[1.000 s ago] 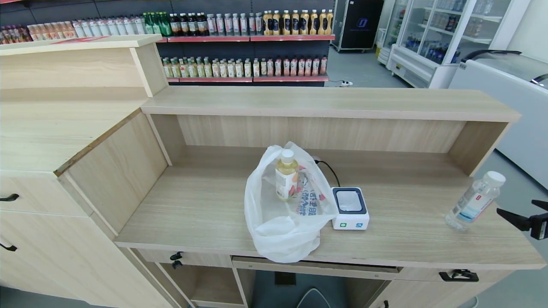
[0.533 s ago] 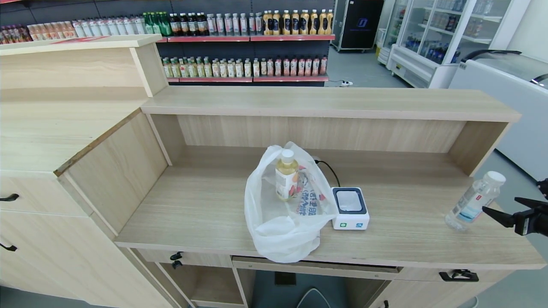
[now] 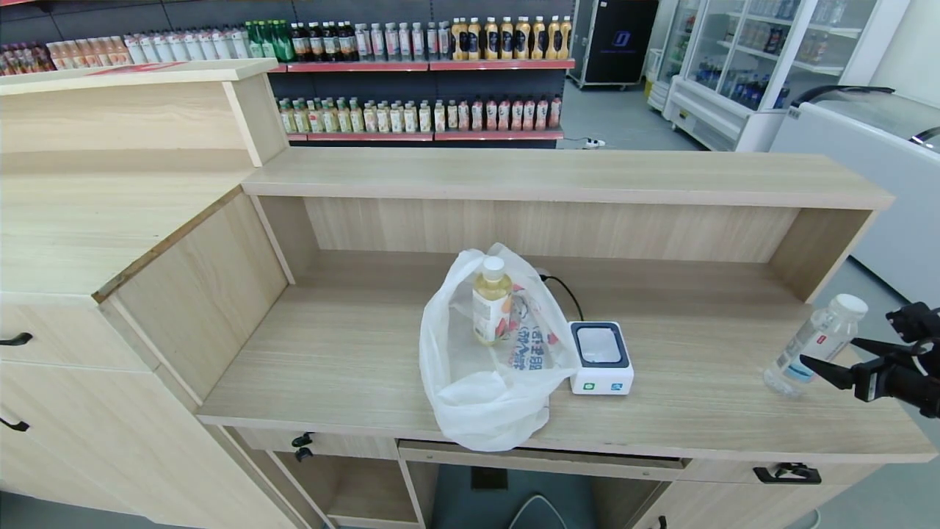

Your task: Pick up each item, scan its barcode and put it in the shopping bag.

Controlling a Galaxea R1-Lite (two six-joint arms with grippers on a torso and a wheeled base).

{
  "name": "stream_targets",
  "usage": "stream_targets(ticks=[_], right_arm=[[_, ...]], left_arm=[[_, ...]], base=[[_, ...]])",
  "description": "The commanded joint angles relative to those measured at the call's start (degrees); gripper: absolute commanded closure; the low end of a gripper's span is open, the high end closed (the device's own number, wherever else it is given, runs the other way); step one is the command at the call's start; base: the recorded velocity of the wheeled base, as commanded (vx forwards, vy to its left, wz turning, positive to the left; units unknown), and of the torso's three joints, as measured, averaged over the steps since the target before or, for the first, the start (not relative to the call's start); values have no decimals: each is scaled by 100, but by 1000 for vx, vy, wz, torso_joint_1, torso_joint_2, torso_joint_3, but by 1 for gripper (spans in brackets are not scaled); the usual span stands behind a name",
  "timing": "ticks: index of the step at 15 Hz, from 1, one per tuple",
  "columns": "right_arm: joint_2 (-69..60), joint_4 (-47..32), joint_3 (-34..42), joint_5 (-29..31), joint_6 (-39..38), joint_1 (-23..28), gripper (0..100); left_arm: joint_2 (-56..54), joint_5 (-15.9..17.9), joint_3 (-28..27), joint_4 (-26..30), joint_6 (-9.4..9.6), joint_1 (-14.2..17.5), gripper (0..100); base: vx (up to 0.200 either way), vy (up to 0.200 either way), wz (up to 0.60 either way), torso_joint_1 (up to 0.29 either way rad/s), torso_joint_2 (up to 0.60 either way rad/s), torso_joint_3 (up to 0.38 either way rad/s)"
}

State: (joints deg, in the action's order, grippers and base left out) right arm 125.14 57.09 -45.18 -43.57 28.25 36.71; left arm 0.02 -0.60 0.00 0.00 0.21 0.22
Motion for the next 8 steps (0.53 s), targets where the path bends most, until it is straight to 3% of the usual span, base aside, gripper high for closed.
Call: stream_targets(ticks=[1, 8], right_arm=[[116, 4, -105, -2, 6, -93, 0], [441, 276, -299, -2, 23, -331, 0]], left_arm=[[-2, -2, 0, 0, 6, 4, 100], [-2, -2, 0, 0, -3, 4, 100]], base=[[0, 0, 0, 0, 0, 0], [0, 0, 0, 0, 0, 0]])
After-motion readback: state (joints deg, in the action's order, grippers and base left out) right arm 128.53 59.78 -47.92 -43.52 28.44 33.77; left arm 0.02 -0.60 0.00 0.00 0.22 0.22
